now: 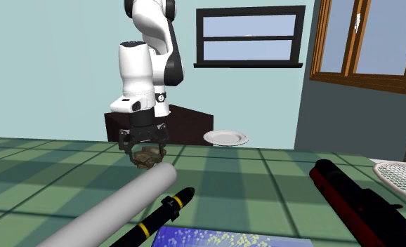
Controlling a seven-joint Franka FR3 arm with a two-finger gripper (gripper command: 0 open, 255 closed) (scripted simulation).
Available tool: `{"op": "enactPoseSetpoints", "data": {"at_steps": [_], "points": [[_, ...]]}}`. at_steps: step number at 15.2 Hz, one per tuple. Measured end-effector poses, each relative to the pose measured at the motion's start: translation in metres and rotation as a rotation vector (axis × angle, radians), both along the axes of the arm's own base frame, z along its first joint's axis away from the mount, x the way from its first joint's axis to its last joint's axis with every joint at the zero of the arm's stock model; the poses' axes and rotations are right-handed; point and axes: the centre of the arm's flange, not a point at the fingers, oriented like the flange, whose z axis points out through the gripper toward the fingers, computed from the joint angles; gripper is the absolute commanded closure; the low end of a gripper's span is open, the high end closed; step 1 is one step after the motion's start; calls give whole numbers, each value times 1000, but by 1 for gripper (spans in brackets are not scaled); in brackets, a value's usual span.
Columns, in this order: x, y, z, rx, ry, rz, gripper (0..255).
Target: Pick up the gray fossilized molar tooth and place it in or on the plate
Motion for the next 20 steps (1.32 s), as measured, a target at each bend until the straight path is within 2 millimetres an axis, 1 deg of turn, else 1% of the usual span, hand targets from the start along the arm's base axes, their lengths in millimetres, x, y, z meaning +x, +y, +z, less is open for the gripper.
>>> {"op": "enactPoseSetpoints", "data": {"at_steps": [1, 2, 13, 20], "points": [[0, 0, 0, 0, 0, 0, 0], [0, 0, 0, 0, 0, 0, 255], [0, -1, 3, 0, 0, 0, 255], [1, 0, 37, 0, 0, 0, 255]]}}
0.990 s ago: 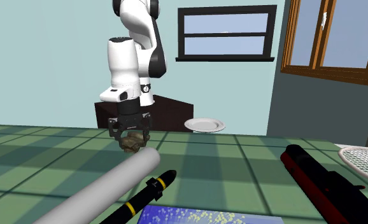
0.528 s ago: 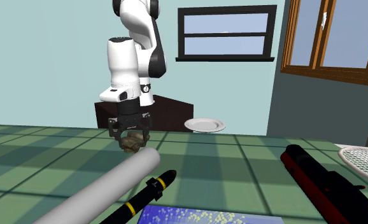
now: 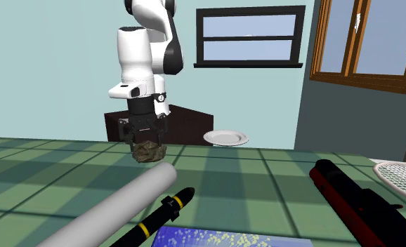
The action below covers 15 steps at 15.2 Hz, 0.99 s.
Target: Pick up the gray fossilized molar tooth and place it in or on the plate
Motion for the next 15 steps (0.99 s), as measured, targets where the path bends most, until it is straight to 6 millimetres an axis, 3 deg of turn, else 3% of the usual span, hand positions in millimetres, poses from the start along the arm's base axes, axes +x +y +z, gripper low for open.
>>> {"op": "enactPoseSetpoints", "data": {"at_steps": [10, 12, 15], "points": [[-2, -1, 51, 0, 0, 0, 255], [-1, 14, 57, 0, 0, 0, 255], [0, 56, 59, 1, 1, 1, 255]]}}
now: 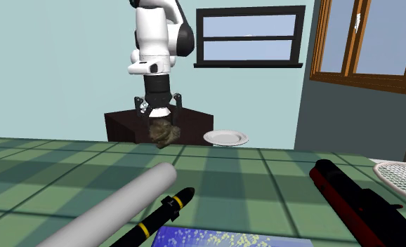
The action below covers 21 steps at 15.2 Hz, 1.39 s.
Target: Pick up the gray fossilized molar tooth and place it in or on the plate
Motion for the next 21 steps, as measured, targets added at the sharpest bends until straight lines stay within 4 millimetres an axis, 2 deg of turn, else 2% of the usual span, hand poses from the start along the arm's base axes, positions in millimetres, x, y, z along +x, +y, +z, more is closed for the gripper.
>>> {"op": "enactPoseSetpoints", "data": {"at_steps": [8, 11, 14, 17, 21], "points": [[12, 102, 7, -1, -1, 0, 255], [11, 142, 6, 0, 0, 0, 255], [9, 181, 14, -1, 0, 0, 255], [14, 221, 10, -1, -1, 0, 255], [14, 272, 18, -1, -1, 1, 255]]}}
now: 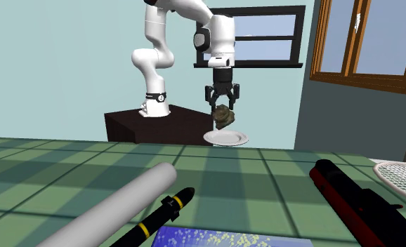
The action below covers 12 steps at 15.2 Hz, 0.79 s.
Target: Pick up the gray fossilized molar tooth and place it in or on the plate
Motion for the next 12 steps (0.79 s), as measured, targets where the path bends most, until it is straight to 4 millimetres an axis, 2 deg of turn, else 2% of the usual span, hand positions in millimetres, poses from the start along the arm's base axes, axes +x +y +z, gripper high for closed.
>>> {"op": "enactPoseSetpoints", "data": {"at_steps": [2, 4, 12], "points": [[2, 29, 2, 0, 0, 0, 255], [2, 42, -1, 0, 0, 0, 255], [0, 48, -41, 0, 1, -2, 255]]}}
